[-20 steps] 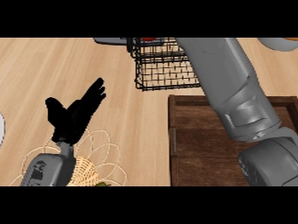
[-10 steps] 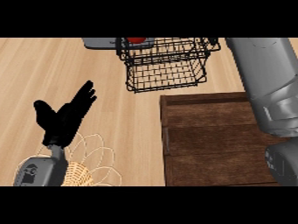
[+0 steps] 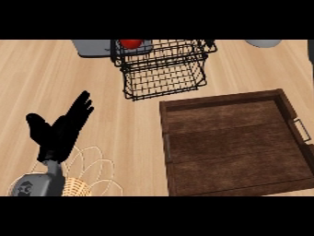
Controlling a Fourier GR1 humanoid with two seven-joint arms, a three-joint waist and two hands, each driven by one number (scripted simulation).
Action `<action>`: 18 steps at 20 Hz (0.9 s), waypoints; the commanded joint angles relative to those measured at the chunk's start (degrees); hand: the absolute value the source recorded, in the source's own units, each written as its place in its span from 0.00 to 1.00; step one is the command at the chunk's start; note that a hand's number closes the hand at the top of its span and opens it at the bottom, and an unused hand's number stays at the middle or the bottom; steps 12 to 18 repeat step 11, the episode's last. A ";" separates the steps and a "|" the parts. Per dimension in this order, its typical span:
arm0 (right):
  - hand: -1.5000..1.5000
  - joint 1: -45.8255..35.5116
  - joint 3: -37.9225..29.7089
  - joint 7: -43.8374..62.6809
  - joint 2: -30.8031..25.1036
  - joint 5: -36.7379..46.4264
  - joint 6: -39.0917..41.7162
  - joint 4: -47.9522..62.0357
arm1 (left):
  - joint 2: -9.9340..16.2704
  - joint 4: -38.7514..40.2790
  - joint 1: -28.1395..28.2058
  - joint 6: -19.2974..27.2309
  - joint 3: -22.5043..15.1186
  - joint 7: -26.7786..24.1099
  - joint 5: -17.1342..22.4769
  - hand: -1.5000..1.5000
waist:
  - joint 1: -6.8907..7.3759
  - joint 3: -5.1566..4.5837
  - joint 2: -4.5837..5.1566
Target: Pick the tomato from the tray and place it in the tiered basket
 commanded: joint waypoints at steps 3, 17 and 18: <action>0.00 13.59 -3.64 2.43 -8.05 -9.15 15.93 -16.11 | 1.31 -1.30 -1.27 0.10 1.37 1.92 0.60 0.50 | -0.46 0.03 0.15; 0.00 31.66 -17.66 9.47 -17.21 -23.86 28.86 -35.83 | 0.80 -1.47 0.46 -1.40 0.29 0.35 0.77 0.50 | 0.96 -0.02 0.73; 0.00 31.66 -17.66 9.47 -17.21 -23.86 28.86 -35.83 | 0.80 -1.47 0.46 -1.40 0.29 0.35 0.77 0.50 | 0.96 -0.02 0.73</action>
